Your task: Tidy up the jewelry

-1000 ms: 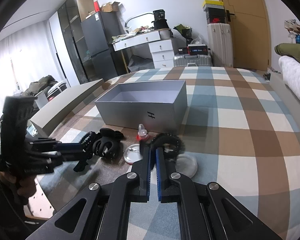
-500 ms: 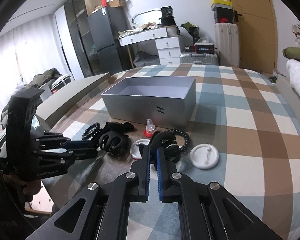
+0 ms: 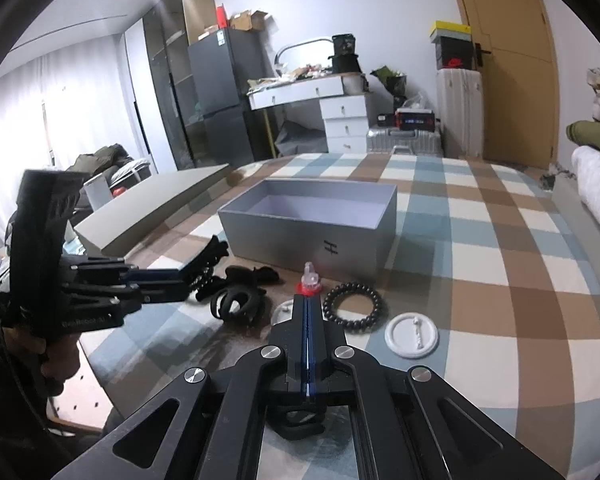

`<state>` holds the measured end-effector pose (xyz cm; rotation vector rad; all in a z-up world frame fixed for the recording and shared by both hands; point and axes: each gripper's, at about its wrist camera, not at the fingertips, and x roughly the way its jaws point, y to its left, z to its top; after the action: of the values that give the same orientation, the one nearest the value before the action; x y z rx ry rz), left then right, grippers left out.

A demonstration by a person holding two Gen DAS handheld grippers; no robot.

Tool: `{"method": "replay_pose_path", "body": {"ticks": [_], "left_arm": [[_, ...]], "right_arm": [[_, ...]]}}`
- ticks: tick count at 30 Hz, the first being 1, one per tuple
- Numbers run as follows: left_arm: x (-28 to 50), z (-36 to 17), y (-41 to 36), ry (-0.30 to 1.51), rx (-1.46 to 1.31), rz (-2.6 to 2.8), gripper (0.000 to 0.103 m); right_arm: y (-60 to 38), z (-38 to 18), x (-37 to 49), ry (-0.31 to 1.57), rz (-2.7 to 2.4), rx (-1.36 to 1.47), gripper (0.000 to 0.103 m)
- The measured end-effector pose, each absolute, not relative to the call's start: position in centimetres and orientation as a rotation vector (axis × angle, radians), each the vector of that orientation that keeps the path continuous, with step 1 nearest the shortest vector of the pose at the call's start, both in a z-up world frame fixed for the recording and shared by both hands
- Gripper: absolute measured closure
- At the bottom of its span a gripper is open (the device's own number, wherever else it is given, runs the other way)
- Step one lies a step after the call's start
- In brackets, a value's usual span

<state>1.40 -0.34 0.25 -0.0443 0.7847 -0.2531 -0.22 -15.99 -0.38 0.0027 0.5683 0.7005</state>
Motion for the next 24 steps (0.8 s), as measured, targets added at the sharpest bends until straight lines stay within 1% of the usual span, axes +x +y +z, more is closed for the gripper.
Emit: {"method": "replay_pose_path", "body": {"ticks": [2,4,6,7,12,13,14,15,17,18,22,24], "left_arm": [[1.4,0.4,-0.2,0.777,-0.048,-0.249,0.089],[1.3,0.6,-0.1,0.768,-0.056,-0.251,0.089],[1.3,0.8,0.2,0.759,-0.067,-0.255,0.089],[1.4,0.8,0.3,0.758,-0.073,-0.256,0.089],[1.3,1.0,0.6,0.749,-0.084,-0.252,0.089],[1.3,1.0,0.6,0.747,-0.089,-0.251,0.089],[1.3,1.1,0.7,0.746,-0.092,-0.25,0.089],[1.3,1.1,0.7,0.746,-0.092,-0.251,0.089],[1.2,1.1,0.7,0.745,-0.092,-0.254,0.089],[1.3,1.1,0.7,0.746,-0.095,-0.255,0.089],[1.5,0.9,0.7,0.751,-0.098,-0.258,0.089],[1.4,0.8,0.7,0.75,-0.1,-0.258,0.089]], "right_arm": [[-15.9,-0.6,-0.1,0.604,0.719,0.005,0.102],[-15.9,-0.9,-0.3,0.63,0.724,-0.002,0.098],[-16.0,-1.4,-0.7,0.664,0.746,-0.006,0.092],[-16.0,-1.6,-0.9,0.669,0.748,-0.008,0.084],[-15.4,-2.2,-1.1,0.691,0.764,-0.018,0.083],[-15.6,-2.0,-1.3,0.679,0.767,-0.012,0.079],[-15.8,-1.9,-1.4,0.672,0.764,-0.01,0.071],[-15.9,-1.8,-1.4,0.67,0.759,-0.007,0.065],[-16.5,-1.7,-1.4,0.667,0.765,0.024,0.035],[-16.7,-1.8,-1.5,0.67,0.773,0.039,0.031],[-15.8,-2.4,-1.4,0.693,0.79,0.017,0.031],[-15.1,-3.1,-0.7,0.732,0.785,0.012,0.031]]}}
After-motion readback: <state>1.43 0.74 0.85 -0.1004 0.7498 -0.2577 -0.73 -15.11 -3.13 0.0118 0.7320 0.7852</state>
